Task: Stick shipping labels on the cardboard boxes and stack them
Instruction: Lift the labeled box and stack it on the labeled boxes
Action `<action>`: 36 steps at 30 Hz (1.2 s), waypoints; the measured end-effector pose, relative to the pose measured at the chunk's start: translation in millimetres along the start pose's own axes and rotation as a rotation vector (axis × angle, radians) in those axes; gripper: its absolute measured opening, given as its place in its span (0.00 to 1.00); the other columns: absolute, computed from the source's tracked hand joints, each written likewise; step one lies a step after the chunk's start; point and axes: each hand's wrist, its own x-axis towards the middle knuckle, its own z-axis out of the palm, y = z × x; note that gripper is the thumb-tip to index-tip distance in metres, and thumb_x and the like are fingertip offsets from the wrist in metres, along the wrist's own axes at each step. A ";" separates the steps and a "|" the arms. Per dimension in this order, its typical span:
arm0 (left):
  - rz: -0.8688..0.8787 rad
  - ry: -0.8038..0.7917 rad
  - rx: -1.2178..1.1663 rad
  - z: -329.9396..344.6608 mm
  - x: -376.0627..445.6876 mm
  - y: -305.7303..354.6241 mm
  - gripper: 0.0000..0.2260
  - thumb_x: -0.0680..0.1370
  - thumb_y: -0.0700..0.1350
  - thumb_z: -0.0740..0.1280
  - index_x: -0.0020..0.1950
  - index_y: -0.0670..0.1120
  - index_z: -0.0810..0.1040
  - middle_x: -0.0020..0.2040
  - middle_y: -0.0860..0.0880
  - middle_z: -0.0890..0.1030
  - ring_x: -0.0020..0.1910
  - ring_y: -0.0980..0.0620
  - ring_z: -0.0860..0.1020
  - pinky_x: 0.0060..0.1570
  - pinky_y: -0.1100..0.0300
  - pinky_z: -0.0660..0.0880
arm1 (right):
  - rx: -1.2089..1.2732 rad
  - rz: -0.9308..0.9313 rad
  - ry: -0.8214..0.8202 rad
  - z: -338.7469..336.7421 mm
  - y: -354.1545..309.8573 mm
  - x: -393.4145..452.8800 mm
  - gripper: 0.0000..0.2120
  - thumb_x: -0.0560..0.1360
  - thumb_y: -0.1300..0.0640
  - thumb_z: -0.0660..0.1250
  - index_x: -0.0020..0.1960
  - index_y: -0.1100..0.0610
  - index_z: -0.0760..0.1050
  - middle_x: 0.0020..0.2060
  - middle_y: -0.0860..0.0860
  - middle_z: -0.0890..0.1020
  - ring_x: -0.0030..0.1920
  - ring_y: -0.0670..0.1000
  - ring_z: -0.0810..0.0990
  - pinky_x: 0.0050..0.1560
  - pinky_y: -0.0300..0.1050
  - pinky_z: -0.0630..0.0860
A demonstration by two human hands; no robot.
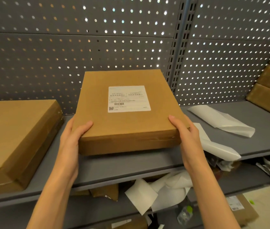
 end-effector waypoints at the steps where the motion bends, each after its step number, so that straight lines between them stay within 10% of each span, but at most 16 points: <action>1: 0.015 -0.009 -0.002 0.0 0.5 2.2 0.27 0.68 0.51 0.67 0.67 0.47 0.72 0.57 0.55 0.79 0.49 0.62 0.78 0.47 0.63 0.69 | 0.007 -0.020 0.009 -0.6 -0.8 -2.1 0.24 0.73 0.50 0.68 0.68 0.50 0.70 0.59 0.44 0.79 0.58 0.43 0.77 0.53 0.36 0.72; 9: 0.139 -0.087 0.055 6.6 1.9 16.0 0.35 0.59 0.59 0.67 0.65 0.47 0.73 0.49 0.58 0.79 0.45 0.63 0.76 0.45 0.61 0.68 | -0.022 -0.136 0.107 -12.1 -11.5 -23.3 0.35 0.62 0.39 0.70 0.67 0.47 0.71 0.59 0.45 0.78 0.59 0.45 0.76 0.63 0.48 0.72; 21: 0.237 -0.301 0.055 72.7 -9.4 26.0 0.36 0.62 0.60 0.68 0.68 0.51 0.70 0.59 0.56 0.77 0.55 0.58 0.76 0.52 0.60 0.69 | -0.075 -0.280 0.309 -77.7 -45.6 -55.0 0.27 0.68 0.42 0.67 0.65 0.48 0.73 0.55 0.41 0.79 0.51 0.37 0.77 0.42 0.26 0.71; 36: 0.256 -0.424 -0.016 244.1 -74.7 31.7 0.27 0.67 0.54 0.67 0.65 0.50 0.72 0.57 0.54 0.76 0.52 0.57 0.75 0.48 0.60 0.69 | -0.060 -0.295 0.465 -245.2 -100.7 -62.3 0.30 0.65 0.41 0.68 0.66 0.49 0.73 0.56 0.45 0.79 0.53 0.44 0.77 0.44 0.36 0.72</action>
